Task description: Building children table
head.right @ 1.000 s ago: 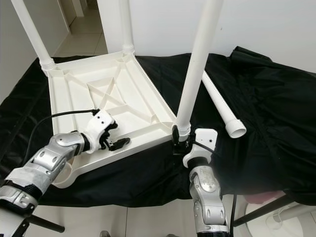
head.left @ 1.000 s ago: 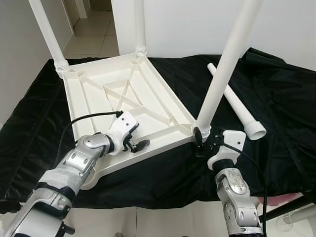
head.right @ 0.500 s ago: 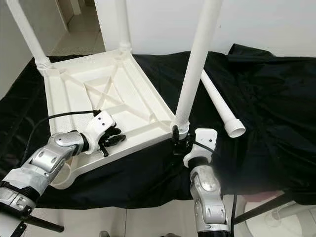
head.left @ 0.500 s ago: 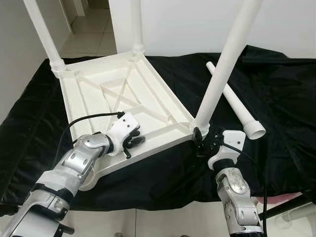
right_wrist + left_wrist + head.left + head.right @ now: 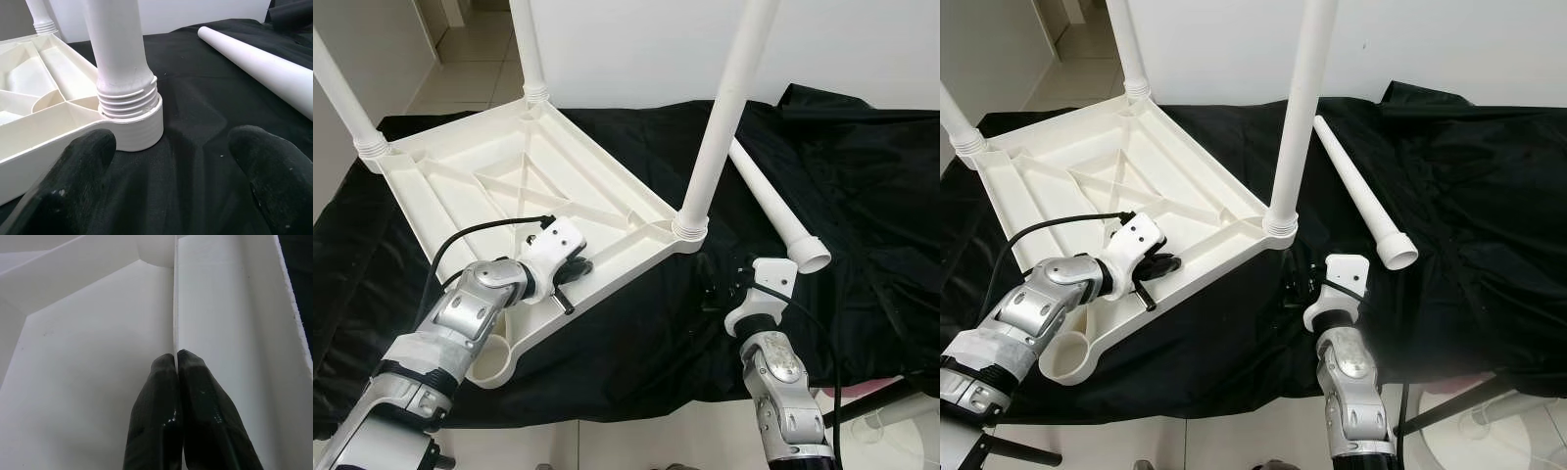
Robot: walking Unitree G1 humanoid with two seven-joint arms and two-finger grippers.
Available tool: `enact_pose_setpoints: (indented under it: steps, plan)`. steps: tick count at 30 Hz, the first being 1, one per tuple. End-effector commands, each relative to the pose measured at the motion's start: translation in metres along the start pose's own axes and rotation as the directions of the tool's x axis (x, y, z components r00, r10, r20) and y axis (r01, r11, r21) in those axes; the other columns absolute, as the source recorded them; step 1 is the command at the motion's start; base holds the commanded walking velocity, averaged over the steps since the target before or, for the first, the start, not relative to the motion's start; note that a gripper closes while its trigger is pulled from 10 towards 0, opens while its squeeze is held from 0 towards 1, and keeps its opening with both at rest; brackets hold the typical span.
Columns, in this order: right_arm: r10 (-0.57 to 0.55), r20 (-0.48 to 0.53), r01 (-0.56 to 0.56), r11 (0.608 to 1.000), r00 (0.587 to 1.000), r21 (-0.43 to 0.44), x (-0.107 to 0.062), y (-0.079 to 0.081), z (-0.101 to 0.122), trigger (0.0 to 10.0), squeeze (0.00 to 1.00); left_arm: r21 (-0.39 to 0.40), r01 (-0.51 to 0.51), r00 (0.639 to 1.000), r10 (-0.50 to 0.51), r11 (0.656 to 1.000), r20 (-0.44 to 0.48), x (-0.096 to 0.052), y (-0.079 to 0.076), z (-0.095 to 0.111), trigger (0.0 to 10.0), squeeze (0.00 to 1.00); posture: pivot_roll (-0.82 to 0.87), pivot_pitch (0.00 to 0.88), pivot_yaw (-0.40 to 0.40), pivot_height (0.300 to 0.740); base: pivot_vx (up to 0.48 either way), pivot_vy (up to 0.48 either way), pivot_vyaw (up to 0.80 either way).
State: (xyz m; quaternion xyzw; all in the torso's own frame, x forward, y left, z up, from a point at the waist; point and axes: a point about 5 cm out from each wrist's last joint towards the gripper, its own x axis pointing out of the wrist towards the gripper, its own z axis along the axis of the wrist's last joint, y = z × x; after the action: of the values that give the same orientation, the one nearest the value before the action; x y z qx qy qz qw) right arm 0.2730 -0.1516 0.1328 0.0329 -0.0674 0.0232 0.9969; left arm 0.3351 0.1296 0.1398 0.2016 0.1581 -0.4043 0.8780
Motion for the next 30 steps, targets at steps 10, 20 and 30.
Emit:
enact_pose_setpoints:
  steps: [10, 20, 30]
  plan:
    - [-0.002, 0.001, 0.002, 1.000, 1.000, -0.010, 0.001, -0.004, -0.001, 10.0, 0.00, -0.087, -0.151, 0.980, 0.138, 0.985, -0.140, -0.006, 0.008, -0.031, 4.9, 0.00, -0.09, 0.093, 0.007, 0.740, 0.000, 0.000, 0.00]
    - [-0.005, 0.002, 0.006, 1.000, 1.000, -0.013, 0.002, -0.004, -0.001, 10.0, 0.00, -0.135, 0.047, 0.999, -0.047, 0.990, 0.002, -0.005, -0.010, -0.011, 10.0, 1.00, -0.09, 0.096, 0.007, 0.740, 0.000, 0.000, 0.00]
    - [0.001, -0.001, -0.001, 1.000, 1.000, -0.018, 0.003, -0.006, -0.002, 10.0, 0.00, -0.077, 0.091, 0.990, -0.083, 0.993, 0.113, -0.022, 0.000, 0.004, 10.0, 0.00, -0.09, 0.094, 0.006, 0.740, 0.000, 0.000, 0.00]
